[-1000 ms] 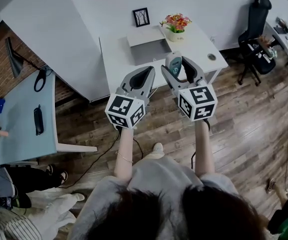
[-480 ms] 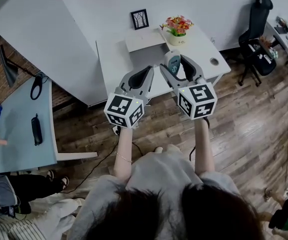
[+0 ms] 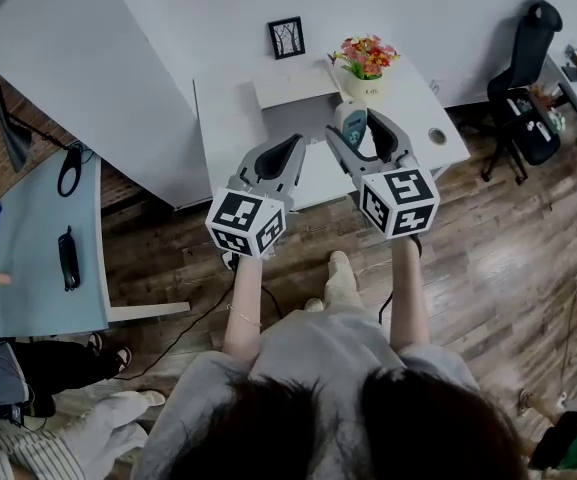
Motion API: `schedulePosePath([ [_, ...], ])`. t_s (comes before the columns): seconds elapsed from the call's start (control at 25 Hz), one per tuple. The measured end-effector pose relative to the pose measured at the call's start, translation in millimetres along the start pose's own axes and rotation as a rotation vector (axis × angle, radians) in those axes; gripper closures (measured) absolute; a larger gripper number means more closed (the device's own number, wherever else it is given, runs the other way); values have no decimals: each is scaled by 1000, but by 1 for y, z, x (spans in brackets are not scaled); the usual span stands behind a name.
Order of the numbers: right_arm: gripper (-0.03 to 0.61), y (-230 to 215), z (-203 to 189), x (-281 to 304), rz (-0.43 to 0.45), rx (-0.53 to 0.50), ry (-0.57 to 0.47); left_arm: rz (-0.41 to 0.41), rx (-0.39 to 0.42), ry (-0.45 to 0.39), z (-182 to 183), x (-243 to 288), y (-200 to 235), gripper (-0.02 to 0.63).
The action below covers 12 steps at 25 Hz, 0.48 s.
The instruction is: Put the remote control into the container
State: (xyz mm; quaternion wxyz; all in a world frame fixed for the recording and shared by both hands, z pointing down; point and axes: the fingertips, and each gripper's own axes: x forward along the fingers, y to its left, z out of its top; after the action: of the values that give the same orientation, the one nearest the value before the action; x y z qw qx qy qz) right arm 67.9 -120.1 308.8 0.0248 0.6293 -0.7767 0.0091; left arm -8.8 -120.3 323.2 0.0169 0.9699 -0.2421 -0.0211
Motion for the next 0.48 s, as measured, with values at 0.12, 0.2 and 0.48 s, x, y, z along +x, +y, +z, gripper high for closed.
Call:
schedulePosePath([
  [0.12, 295, -15, -2, 19, 22, 2, 6, 21, -7, 11, -5, 17, 13, 611],
  [0.2, 295, -25, -3, 32, 34, 4, 11, 32, -12, 18, -8, 29, 20, 611],
  [0.48, 295, -55, -6, 78, 94, 5, 24, 81, -18, 19, -11, 68, 52, 611],
])
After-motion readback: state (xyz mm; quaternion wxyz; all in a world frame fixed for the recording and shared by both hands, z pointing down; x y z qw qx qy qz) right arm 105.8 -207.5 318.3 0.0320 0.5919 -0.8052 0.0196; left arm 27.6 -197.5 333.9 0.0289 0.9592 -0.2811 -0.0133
